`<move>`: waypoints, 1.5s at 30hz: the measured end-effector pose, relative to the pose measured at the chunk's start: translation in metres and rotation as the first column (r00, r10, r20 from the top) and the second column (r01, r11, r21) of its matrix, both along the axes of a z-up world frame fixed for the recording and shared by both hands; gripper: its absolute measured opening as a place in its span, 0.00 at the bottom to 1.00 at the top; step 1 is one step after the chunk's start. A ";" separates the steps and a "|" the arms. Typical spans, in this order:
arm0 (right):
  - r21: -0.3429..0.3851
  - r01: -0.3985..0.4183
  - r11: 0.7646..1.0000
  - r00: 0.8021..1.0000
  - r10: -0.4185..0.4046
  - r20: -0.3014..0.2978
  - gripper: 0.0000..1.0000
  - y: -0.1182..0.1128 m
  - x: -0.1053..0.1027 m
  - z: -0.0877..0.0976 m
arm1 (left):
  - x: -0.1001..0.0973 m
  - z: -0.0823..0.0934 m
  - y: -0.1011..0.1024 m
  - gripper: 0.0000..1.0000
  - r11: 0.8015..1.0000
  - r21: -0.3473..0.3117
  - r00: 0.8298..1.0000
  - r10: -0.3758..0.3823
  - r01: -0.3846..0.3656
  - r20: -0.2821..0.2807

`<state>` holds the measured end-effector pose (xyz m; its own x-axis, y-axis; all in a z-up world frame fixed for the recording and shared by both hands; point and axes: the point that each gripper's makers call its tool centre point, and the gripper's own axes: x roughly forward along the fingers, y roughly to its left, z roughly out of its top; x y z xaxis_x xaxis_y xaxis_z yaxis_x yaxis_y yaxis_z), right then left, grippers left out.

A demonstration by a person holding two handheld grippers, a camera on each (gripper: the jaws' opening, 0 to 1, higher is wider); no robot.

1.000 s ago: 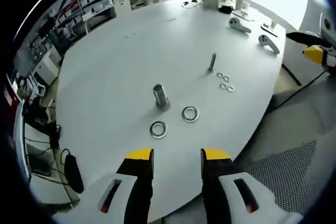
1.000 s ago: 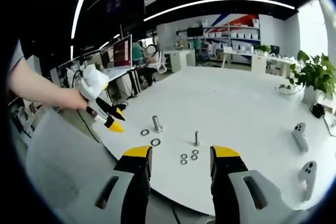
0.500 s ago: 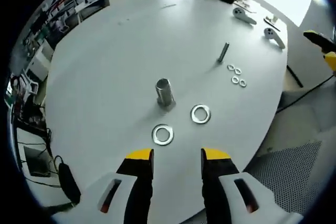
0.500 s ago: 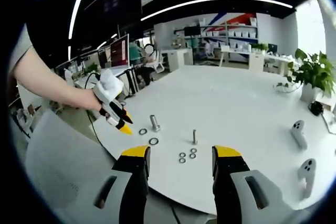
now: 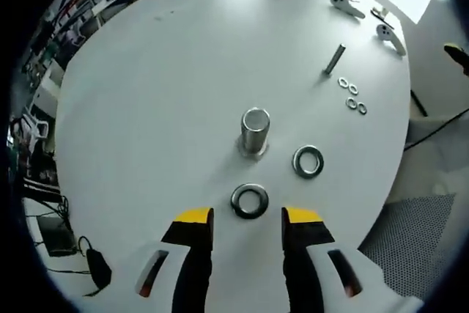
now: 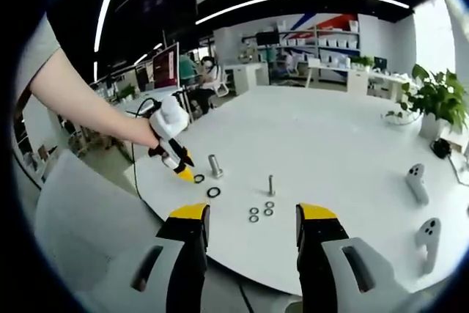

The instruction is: Place the washer onto the threaded stud by aligning its center hole with the stud, sliding it down to the base, and recovering from edge contact or off-axis alignment until the washer reaches the visible bottom stop.

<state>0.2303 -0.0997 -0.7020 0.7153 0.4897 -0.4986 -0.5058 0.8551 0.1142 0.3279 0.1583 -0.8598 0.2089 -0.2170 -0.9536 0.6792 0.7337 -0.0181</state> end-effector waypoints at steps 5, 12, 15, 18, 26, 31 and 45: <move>-0.006 0.003 1.000 1.000 -0.003 -0.001 0.49 -0.001 0.001 -0.001 | 0.003 -0.002 -0.006 0.35 1.000 0.004 1.000 -0.020 0.020 -0.004; -0.013 0.000 1.000 1.000 -0.001 -0.006 0.49 -0.001 0.001 -0.002 | -0.003 -0.016 -0.003 0.34 0.997 0.053 0.997 -0.053 0.056 -0.060; -0.014 0.000 1.000 1.000 0.000 -0.005 0.49 -0.001 0.001 -0.002 | -0.001 -0.016 -0.004 0.33 0.993 0.071 0.995 -0.090 0.094 -0.046; -0.013 0.001 1.000 1.000 -0.001 -0.006 0.49 -0.001 0.001 -0.002 | 0.000 -0.017 -0.003 0.33 0.993 0.069 0.995 -0.089 0.093 -0.050; -0.015 0.006 1.000 1.000 -0.006 -0.003 0.49 -0.003 0.001 -0.002 | 0.001 -0.017 -0.004 0.34 0.990 0.090 0.991 -0.106 0.113 -0.078; -0.016 0.014 1.000 1.000 -0.014 -0.013 0.49 -0.004 0.000 -0.003 | 0.001 -0.018 -0.004 0.35 0.986 0.101 0.988 -0.118 0.129 -0.100; -0.007 0.022 1.000 1.000 -0.022 -0.003 0.49 -0.004 0.001 -0.001 | 0.003 -0.017 -0.003 0.26 0.980 0.128 0.984 -0.138 0.153 -0.117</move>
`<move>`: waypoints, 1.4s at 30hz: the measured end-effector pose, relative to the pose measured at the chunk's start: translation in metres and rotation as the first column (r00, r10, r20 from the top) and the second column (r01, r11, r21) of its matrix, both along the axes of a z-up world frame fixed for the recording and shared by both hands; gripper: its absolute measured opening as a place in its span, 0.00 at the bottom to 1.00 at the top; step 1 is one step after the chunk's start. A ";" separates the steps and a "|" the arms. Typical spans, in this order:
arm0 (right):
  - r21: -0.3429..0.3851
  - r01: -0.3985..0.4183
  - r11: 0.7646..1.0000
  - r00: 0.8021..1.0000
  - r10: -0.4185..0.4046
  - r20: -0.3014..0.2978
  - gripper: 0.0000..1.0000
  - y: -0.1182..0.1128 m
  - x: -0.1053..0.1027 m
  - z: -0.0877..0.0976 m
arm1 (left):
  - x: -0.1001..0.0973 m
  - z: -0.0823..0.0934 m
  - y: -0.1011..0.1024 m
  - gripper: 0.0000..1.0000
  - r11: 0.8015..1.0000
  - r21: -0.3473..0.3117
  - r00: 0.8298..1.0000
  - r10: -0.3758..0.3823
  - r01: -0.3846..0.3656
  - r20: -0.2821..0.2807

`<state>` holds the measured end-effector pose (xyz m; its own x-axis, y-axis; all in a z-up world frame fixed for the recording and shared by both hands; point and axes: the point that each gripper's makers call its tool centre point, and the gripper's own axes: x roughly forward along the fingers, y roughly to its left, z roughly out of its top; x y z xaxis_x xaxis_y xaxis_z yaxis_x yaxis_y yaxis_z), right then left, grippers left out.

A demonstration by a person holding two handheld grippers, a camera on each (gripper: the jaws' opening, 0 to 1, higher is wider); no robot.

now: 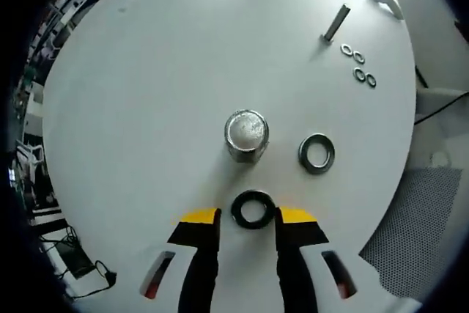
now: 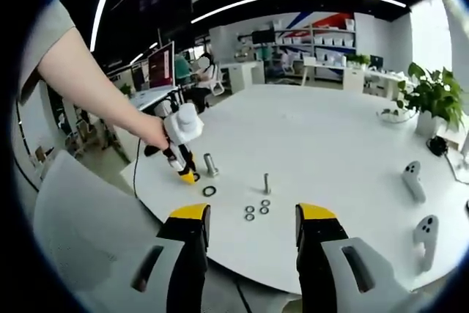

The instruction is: Place the washer onto the threaded stud by aligning its center hole with the stud, sliding it down to the base, and recovering from edge contact or off-axis alignment until the washer reaches the visible bottom stop.

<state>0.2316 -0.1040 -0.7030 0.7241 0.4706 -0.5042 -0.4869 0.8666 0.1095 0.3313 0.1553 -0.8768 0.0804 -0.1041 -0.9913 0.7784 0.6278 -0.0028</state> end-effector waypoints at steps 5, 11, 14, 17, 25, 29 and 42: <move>0.000 -0.002 1.000 1.000 0.002 -0.001 0.49 0.000 0.000 0.000 | -0.002 -0.001 -0.005 0.23 1.000 0.009 1.000 -0.030 0.030 -0.003; -0.002 -0.003 1.000 1.000 0.003 -0.004 0.49 0.000 0.001 -0.001 | 0.001 0.000 -0.005 0.22 0.998 0.060 0.999 -0.024 0.027 -0.046; 0.001 0.000 1.000 1.000 0.000 -0.002 0.48 0.000 0.001 0.000 | 0.002 0.000 -0.005 0.21 0.995 0.091 0.997 -0.024 0.030 -0.070; 0.001 0.001 1.000 1.000 -0.001 -0.005 0.48 0.000 0.000 -0.001 | 0.000 0.001 -0.004 0.21 0.996 0.080 0.998 -0.029 0.033 -0.052; 0.003 -0.008 1.000 1.000 0.008 -0.005 0.48 0.001 -0.001 0.000 | -0.003 0.001 -0.004 0.21 1.000 0.010 1.000 -0.008 0.008 0.027; -0.001 -0.013 1.000 1.000 0.013 -0.004 0.48 0.002 0.000 -0.001 | -0.003 0.001 -0.003 0.20 0.999 0.016 0.999 0.034 -0.034 0.040; 0.003 -0.012 1.000 1.000 0.012 0.002 0.48 0.002 0.001 0.000 | -0.006 0.001 -0.003 0.20 0.997 -0.046 0.995 0.061 -0.057 0.085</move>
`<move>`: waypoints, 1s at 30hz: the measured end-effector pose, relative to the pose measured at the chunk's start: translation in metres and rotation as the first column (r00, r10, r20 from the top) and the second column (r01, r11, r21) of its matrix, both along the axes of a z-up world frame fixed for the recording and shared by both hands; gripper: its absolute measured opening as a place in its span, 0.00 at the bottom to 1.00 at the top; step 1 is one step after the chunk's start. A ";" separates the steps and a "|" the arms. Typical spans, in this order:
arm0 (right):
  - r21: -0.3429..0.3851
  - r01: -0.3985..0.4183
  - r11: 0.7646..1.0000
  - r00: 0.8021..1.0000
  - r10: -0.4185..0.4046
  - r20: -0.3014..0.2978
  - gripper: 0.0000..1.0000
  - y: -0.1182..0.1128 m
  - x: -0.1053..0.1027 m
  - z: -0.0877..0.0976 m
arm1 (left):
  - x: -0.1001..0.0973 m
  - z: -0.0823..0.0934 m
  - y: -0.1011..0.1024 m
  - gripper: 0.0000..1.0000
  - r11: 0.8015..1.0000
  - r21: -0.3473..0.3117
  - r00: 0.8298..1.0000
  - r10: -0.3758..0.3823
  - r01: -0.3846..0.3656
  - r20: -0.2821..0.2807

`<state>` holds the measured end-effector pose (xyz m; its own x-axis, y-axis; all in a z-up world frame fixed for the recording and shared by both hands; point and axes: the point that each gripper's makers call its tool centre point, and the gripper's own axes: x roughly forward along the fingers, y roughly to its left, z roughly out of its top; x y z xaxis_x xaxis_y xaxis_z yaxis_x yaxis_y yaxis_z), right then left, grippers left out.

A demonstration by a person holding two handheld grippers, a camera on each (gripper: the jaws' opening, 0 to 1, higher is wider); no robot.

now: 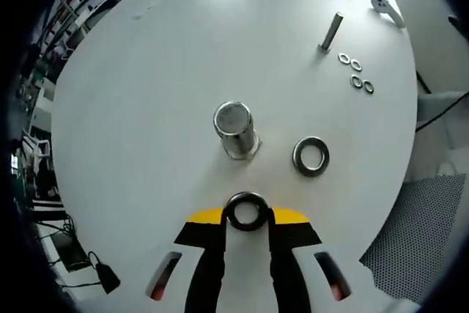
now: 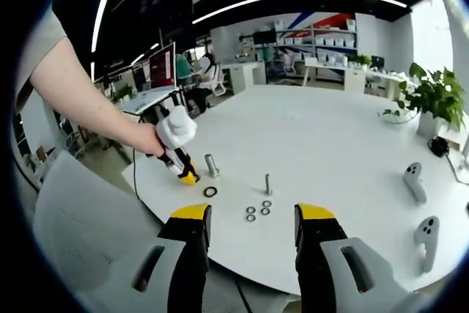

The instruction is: Place the washer onto the threaded stud by aligning its center hole with the stud, sliding it down to the base, and recovering from edge contact or off-axis alignment until the washer reaches the visible bottom stop.

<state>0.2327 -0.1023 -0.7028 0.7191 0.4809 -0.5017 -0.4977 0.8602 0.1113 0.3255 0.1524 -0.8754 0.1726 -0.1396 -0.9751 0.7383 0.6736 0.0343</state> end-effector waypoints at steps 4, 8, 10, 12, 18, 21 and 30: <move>0.003 0.004 1.000 1.000 -0.004 -0.001 0.48 -0.001 -0.001 0.000 | -0.001 0.001 -0.003 0.20 1.000 -0.004 1.000 -0.002 0.002 0.001; 0.000 0.006 1.000 1.000 -0.006 -0.001 0.48 -0.001 0.000 0.000 | -0.001 0.002 -0.003 0.20 1.000 -0.002 1.000 -0.012 0.012 0.005; -0.001 0.003 1.000 1.000 -0.003 -0.002 0.48 -0.001 0.000 0.000 | 0.002 0.004 -0.001 0.20 1.000 -0.006 1.000 -0.005 0.005 0.012; -0.001 0.005 1.000 1.000 -0.005 -0.002 0.48 -0.001 0.000 -0.001 | 0.003 0.006 0.000 0.20 1.000 -0.011 1.000 0.002 -0.001 0.017; 0.004 0.009 1.000 1.000 -0.009 -0.003 0.48 -0.001 0.001 0.000 | 0.004 0.015 0.000 0.19 1.000 -0.028 0.999 -0.007 0.008 0.042; 0.004 0.010 1.000 1.000 -0.010 -0.003 0.48 -0.002 0.000 0.000 | 0.003 0.020 -0.001 0.19 0.999 -0.028 0.998 -0.038 0.039 0.054; 0.010 0.012 1.000 1.000 -0.012 -0.005 0.48 -0.001 0.000 0.000 | 0.012 0.037 -0.007 0.19 0.991 -0.035 0.986 -0.123 0.128 0.108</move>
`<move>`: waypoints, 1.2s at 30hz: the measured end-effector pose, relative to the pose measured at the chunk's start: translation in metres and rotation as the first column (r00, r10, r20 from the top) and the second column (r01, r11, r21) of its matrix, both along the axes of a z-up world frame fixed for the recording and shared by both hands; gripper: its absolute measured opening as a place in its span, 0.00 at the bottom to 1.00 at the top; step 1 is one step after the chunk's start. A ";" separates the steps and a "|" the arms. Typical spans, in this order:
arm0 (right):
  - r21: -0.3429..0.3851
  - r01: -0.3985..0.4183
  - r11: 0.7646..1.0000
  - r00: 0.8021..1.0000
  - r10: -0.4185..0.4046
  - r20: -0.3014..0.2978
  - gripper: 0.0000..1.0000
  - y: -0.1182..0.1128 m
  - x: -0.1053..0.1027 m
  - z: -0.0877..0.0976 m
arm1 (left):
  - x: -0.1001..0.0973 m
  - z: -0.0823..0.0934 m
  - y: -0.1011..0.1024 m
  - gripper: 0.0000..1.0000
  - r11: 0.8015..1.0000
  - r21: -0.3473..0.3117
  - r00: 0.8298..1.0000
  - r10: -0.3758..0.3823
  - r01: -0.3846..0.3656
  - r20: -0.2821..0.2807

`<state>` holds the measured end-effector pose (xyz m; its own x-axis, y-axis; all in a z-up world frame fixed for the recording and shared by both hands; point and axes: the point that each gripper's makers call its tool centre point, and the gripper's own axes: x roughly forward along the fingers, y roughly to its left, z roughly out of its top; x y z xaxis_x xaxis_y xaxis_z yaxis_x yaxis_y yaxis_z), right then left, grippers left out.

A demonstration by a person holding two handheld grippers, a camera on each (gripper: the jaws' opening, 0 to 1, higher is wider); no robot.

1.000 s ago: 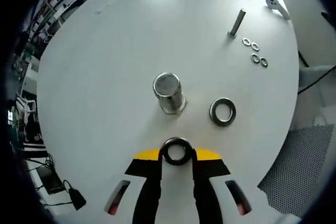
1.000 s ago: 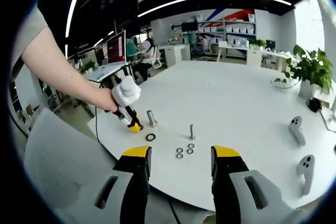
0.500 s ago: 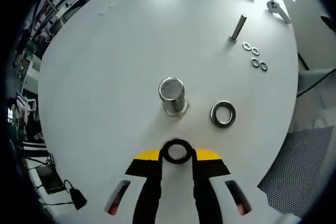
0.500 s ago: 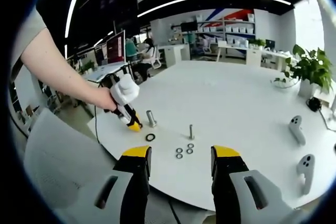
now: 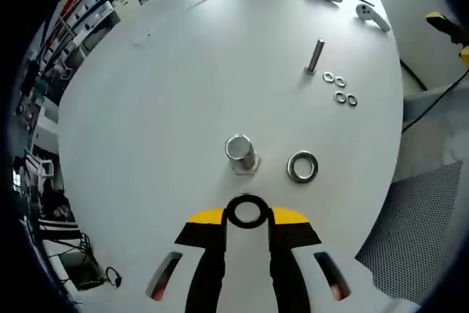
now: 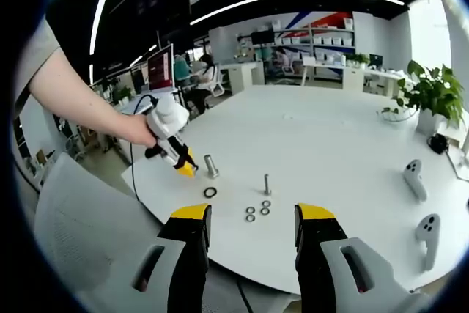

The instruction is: Place the washer onto the threaded stud by aligning its center hole with the stud, sliding it down to the base, and recovering from edge contact or off-axis alignment until the washer reaches the visible bottom stop.

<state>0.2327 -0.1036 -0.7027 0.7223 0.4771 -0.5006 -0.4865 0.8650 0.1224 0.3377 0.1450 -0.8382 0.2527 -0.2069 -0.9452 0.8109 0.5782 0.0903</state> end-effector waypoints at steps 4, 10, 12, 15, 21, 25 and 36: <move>0.004 0.004 1.000 1.000 -0.004 0.000 0.48 -0.001 0.000 0.000 | -0.002 0.008 -0.003 0.19 0.997 0.036 0.997 -0.066 0.065 0.029; 0.005 0.004 1.000 1.000 -0.004 -0.002 0.48 -0.001 0.000 0.000 | 0.002 0.020 -0.006 0.19 0.998 0.016 0.996 -0.067 0.066 0.057; 0.003 0.003 1.000 1.000 -0.003 -0.001 0.48 0.000 0.000 0.000 | 0.007 0.026 -0.004 0.19 0.993 0.053 0.989 -0.109 0.104 0.095; 0.008 0.005 1.000 1.000 -0.005 -0.002 0.48 -0.001 0.000 0.000 | 0.009 0.033 -0.006 0.19 0.995 0.030 0.989 -0.101 0.099 0.104; 0.008 0.002 1.000 1.000 -0.002 -0.001 0.48 0.000 -0.001 0.000 | 0.019 0.045 -0.014 0.19 0.995 0.000 0.986 -0.099 0.100 0.137; 0.008 0.003 1.000 1.000 -0.003 0.000 0.48 0.000 0.000 0.000 | 0.025 0.046 -0.020 0.19 0.995 0.003 0.984 -0.102 0.103 0.143; 0.008 0.004 1.000 1.000 -0.004 -0.001 0.48 0.000 0.000 0.000 | 0.031 0.039 -0.033 0.19 0.990 0.023 0.984 -0.143 0.142 0.109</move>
